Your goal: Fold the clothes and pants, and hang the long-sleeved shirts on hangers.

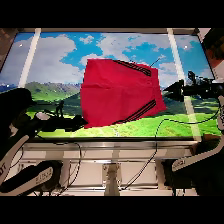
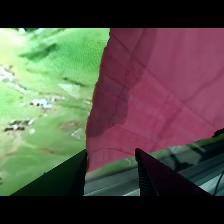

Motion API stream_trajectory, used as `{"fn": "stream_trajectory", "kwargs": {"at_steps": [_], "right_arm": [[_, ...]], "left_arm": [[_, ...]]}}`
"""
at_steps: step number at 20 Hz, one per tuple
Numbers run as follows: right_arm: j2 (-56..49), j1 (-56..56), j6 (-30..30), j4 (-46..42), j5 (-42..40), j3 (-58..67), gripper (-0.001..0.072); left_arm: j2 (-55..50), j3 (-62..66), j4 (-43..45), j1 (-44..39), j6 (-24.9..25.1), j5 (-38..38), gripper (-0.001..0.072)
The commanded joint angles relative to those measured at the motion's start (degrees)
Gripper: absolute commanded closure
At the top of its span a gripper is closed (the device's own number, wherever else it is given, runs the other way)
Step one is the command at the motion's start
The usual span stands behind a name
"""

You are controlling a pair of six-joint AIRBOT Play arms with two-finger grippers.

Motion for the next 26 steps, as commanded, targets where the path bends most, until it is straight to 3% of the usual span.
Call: {"fn": "stream_trajectory", "kwargs": {"at_steps": [1, 4, 16, 17, 18, 19, 22, 25, 26], "right_arm": [[0.0, 0.07, 0.0, 0.0, 0.02, -0.02, 0.0239], [0.0, 0.07, 0.0, 0.0, 0.0, -0.02, 0.0239], [0.0, 0.07, 0.02, 0.0, 0.02, -0.02, 0.0239], [0.0, 0.07, 0.0, 0.0, 0.02, -0.02, 0.0239], [0.0, 0.07, 0.0, 0.0, 0.02, -0.02, 0.0239], [0.0, 0.07, 0.0, 0.0, 0.02, -0.02, 0.0238], [0.0, 0.07, 0.0, 0.0, -0.04, -0.02, 0.0239], [0.0, 0.07, 0.07, 0.2, -0.28, 0.22, 0.0248], [0.0, 0.07, 0.07, 0.72, -0.2, 0.33, 0.0362]], "left_arm": [[-2.01, -0.04, -3.69, -0.02, 0.98, 1.09, 0.0351], [-2.03, -0.04, -9.44, -0.02, 5.27, 1.95, 0.035], [-6.05, 0.02, -15.32, -1.92, 6.75, 1.77, 0.0374], [-6.05, 0.02, -15.3, -1.92, 6.78, 1.73, 0.0459], [-6.05, 0.02, -15.34, -1.92, 6.78, 1.73, 0.0594], [-6.05, 0.02, -15.34, -1.92, 6.78, 1.73, 0.0656], [-6.03, 0.09, -15.52, -1.92, 7.56, 1.73, 0.0696], [-5.66, 0.09, -18.64, -1.92, 11.58, 1.7, 0.0698], [-5.11, 0.13, -19.85, -1.92, 12.15, 1.7, 0.0699]]}}
